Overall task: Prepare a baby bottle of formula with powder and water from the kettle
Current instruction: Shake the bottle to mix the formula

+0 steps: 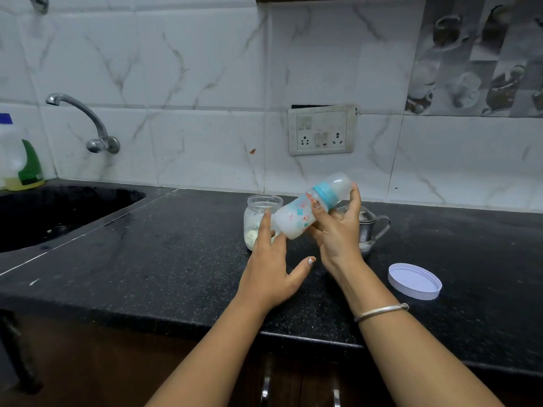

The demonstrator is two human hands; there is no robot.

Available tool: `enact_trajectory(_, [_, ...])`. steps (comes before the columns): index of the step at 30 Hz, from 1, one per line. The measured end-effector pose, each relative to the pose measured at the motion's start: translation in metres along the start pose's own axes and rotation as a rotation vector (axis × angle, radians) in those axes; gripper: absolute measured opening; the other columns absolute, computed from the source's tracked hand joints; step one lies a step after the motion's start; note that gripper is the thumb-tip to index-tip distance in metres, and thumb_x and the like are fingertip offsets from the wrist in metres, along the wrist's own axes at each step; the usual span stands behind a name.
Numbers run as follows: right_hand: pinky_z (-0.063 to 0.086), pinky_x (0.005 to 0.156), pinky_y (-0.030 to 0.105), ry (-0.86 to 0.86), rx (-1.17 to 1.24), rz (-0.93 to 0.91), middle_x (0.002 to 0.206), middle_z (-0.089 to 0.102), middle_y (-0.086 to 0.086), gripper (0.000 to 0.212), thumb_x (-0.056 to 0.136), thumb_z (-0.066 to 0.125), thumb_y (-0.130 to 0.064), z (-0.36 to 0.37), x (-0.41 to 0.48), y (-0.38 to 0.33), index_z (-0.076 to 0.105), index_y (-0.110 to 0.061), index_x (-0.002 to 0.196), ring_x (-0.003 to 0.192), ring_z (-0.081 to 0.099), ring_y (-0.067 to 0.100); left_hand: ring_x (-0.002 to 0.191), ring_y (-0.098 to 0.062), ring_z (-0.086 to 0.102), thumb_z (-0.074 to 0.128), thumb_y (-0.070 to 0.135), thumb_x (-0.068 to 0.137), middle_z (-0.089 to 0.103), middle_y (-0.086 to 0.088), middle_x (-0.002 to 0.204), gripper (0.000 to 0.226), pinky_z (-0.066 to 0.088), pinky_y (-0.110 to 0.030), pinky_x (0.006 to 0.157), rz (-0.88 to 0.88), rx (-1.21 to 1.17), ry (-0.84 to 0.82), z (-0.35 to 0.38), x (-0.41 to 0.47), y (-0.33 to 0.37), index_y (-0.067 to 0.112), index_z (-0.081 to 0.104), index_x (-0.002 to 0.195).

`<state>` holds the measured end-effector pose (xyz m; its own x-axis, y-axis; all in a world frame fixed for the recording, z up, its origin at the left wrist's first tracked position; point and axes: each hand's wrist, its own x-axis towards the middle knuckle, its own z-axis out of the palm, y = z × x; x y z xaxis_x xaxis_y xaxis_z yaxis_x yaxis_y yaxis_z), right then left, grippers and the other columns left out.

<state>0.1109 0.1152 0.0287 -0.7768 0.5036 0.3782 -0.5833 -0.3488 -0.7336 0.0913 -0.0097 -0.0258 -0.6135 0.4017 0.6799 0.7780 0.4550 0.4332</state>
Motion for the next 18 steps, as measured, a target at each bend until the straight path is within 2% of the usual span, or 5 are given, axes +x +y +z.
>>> enact_trajectory(3, [0.056, 0.069, 0.037, -0.047, -0.025, -0.022, 0.102, 0.066, 0.008, 0.081, 0.081, 0.062, 0.008, -0.0004, -0.0007, 0.0017, 0.028, -0.042, 0.135, 0.093, 0.065, 0.019, 0.140, -0.021, 0.026, 0.048, 0.061, 0.080, -0.009, 0.000, 0.157, 0.074, 0.041, -0.037, 0.102, -0.069, 0.053, -0.055, 0.0025, 0.0014, -0.0027, 0.014, 0.040, 0.137])
enact_trajectory(6, [0.058, 0.067, 0.037, 0.003, 0.006, -0.001, 0.105, 0.065, 0.007, 0.080, 0.085, 0.061, 0.003, -0.0007, 0.0018, 0.0013, 0.022, -0.038, 0.141, 0.096, 0.065, 0.022, 0.140, -0.018, 0.025, 0.046, 0.062, 0.078, -0.006, 0.002, 0.157, 0.078, 0.040, -0.035, 0.100, -0.044, 0.023, -0.024, 0.0006, 0.0014, 0.0002, 0.018, 0.034, 0.140])
enact_trajectory(10, [0.058, 0.063, 0.039, 0.087, 0.051, 0.038, 0.117, 0.060, 0.010, 0.055, 0.091, 0.058, -0.011, -0.0019, 0.0054, 0.0009, 0.031, -0.023, 0.137, 0.103, 0.063, 0.031, 0.133, 0.008, 0.008, 0.042, 0.063, 0.075, -0.001, 0.000, 0.158, 0.087, 0.037, -0.027, 0.095, 0.052, -0.041, 0.055, -0.0025, -0.0004, 0.0044, 0.021, 0.020, 0.147])
enact_trajectory(14, [0.058, 0.060, 0.036, 0.101, 0.096, 0.125, 0.110, 0.064, 0.012, 0.036, 0.094, 0.053, -0.021, -0.0027, 0.0063, 0.0019, 0.045, -0.010, 0.127, 0.091, 0.068, 0.026, 0.129, 0.008, 0.005, 0.044, 0.062, 0.075, -0.007, 0.004, 0.157, 0.084, 0.035, -0.023, 0.091, 0.091, -0.071, 0.028, -0.0050, -0.0015, 0.0061, 0.048, -0.005, 0.142])
enact_trajectory(18, [0.058, 0.060, 0.035, 0.107, 0.113, 0.156, 0.105, 0.066, 0.012, 0.038, 0.095, 0.052, -0.023, -0.0015, 0.0058, 0.0019, 0.047, -0.006, 0.128, 0.085, 0.069, 0.023, 0.130, 0.004, 0.012, 0.045, 0.061, 0.075, -0.008, 0.006, 0.157, 0.081, 0.036, -0.019, 0.087, 0.103, -0.086, 0.039, -0.0064, -0.0016, 0.0065, 0.060, -0.008, 0.136])
